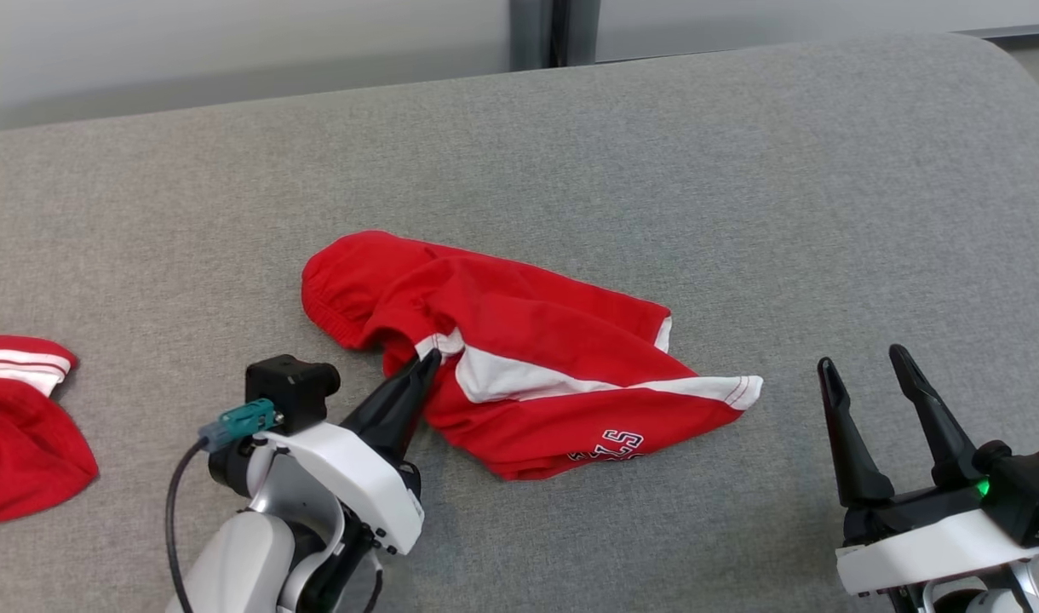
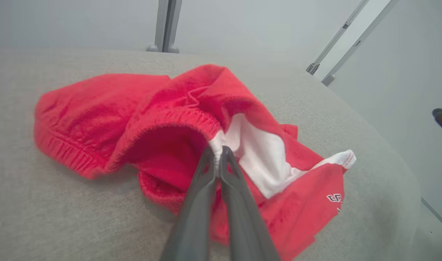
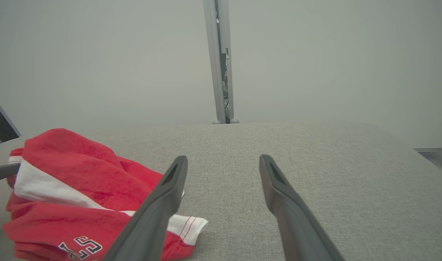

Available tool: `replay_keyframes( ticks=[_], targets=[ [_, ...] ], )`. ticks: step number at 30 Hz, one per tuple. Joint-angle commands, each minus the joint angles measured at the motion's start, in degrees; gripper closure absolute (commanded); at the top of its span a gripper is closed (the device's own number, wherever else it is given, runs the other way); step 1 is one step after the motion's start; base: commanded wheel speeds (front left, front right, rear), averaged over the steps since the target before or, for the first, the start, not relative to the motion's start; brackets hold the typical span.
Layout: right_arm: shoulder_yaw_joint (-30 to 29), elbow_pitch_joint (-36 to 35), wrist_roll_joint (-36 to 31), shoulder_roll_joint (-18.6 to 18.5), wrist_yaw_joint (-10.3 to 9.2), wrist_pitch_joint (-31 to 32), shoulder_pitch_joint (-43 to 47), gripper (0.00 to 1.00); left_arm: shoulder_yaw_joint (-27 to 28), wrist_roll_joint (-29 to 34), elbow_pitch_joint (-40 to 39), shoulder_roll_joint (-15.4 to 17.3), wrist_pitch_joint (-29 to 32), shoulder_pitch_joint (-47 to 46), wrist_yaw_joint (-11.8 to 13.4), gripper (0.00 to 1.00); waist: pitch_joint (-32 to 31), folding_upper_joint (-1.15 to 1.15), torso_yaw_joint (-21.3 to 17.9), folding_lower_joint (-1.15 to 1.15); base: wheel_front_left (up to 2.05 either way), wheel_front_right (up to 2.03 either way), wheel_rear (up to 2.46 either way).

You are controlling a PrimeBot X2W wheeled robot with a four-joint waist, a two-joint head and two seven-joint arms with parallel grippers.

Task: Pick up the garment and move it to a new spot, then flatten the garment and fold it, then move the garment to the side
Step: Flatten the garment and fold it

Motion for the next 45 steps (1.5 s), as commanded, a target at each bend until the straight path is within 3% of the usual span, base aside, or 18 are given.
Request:
replay_keyframes(
  ticks=[1,7,16,20,22,23,24,26,33,40,45],
  targets=[
    [-0.5,0.0,0.3,-0.2,0.01,-0.6,-0.3,0.00,0.7,-0.6,-1.3,0.7,-0.3,-0.5,-0.4,1.00,0.0,0.00,0.5,0.00,0.00,0.00,0.00],
    [-1.8,-0.1,0.3,0.3,0.01,0.1,0.2,0.00,3.0,-2.1,-8.1,3.2,0.8,2.1,0.8,1.00,-0.2,0.00,2.6,0.00,0.00,0.00,0.00],
    [-2.6,-0.6,0.6,-0.5,0.01,2.6,-0.1,0.00,5.8,-6.0,-18.8,9.0,9.6,8.6,3.2,1.00,0.5,0.00,7.0,0.00,0.00,0.00,0.00],
    [-2.2,-0.3,0.9,-0.6,0.01,3.2,-0.8,0.00,6.1,-6.6,-19.1,9.7,10.9,10.1,4.0,1.00,0.9,0.00,7.5,0.00,0.00,0.00,0.00],
    [-2.2,-0.1,1.0,-0.7,0.01,3.0,-1.0,0.00,6.1,-8.0,-18.1,8.4,10.2,10.6,3.8,1.00,1.2,0.00,7.7,0.00,0.00,0.00,0.00],
    [-2.2,0.1,1.1,-0.6,0.01,2.9,-1.0,0.00,6.4,-7.8,-17.1,8.3,9.8,10.6,4.1,0.64,1.3,0.00,7.8,0.00,0.00,0.00,0.00],
    [-2.2,0.4,1.2,-0.4,0.01,2.8,-0.9,0.00,6.6,-8.2,-15.4,7.0,8.1,10.7,4.5,0.00,1.3,0.00,7.8,0.00,0.00,0.00,0.00],
    [-2.6,0.3,1.3,-0.2,0.01,2.3,-1.0,0.00,8.3,-8.2,-13.7,4.9,3.5,10.3,5.4,0.00,1.1,0.00,7.6,0.00,0.00,0.00,0.00],
    [-4.2,-1.0,0.5,0.0,0.01,1.8,-1.4,0.00,11.9,-4.6,-13.2,2.1,-7.3,9.5,8.7,0.00,-0.6,0.00,7.4,0.00,0.00,0.00,0.00],
    [-5.2,-2.2,-1.0,0.0,0.01,2.0,-1.5,0.00,13.6,4.2,-15.5,1.6,-18.9,8.2,13.5,0.00,-3.0,0.00,7.3,0.00,0.00,0.00,0.00],
    [-5.0,-1.6,-2.2,0.4,0.01,2.6,-0.5,0.00,12.2,10.3,-16.1,2.5,-21.8,9.9,15.1,0.00,-4.5,0.00,7.3,0.00,0.00,0.00,0.00]
  ],
)
